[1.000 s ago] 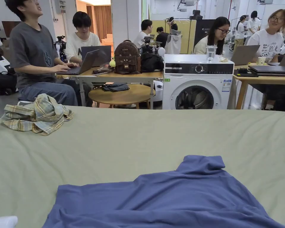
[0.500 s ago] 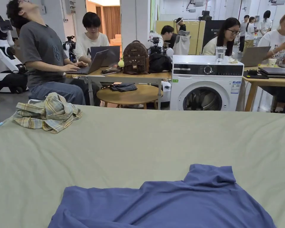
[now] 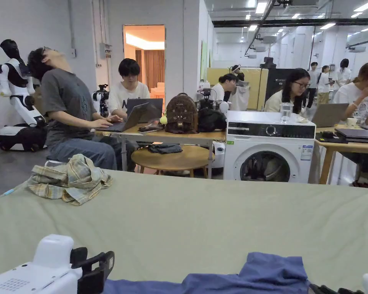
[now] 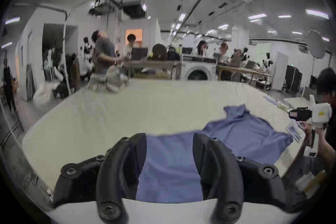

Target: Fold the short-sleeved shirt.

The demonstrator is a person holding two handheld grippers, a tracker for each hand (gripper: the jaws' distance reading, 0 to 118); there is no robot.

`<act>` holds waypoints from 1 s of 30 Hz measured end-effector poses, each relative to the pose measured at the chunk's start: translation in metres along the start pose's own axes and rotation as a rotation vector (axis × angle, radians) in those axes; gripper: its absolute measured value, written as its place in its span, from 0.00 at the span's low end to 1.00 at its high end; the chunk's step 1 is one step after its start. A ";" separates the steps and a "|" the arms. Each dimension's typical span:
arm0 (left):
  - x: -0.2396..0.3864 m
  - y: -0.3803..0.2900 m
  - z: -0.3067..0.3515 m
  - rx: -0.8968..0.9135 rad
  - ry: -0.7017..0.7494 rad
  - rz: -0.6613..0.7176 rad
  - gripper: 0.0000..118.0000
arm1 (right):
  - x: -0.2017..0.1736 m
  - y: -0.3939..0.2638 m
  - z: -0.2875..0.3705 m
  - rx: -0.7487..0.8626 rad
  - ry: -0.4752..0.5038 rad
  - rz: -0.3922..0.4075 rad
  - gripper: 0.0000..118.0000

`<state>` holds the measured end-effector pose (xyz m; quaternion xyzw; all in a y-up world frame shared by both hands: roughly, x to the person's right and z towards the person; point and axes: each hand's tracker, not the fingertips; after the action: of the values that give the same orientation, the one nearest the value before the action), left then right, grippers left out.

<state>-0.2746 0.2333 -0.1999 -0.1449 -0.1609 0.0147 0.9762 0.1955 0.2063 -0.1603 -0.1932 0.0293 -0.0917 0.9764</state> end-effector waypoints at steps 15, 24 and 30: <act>0.001 -0.004 -0.027 -0.071 -0.058 0.096 0.00 | -0.052 -0.012 -0.062 -0.097 -0.032 0.082 0.00; -0.078 -0.012 -0.101 -0.488 0.054 0.141 0.11 | -0.035 -0.023 -0.081 -0.150 0.014 0.066 0.00; -0.111 -0.031 -0.179 -0.601 0.137 0.116 0.44 | -0.009 -0.028 -0.080 -0.174 0.000 0.036 0.00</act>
<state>-0.3232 0.1455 -0.3878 -0.4366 -0.0835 0.0122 0.8957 0.1742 0.1527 -0.2233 -0.2769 0.0407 -0.0711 0.9574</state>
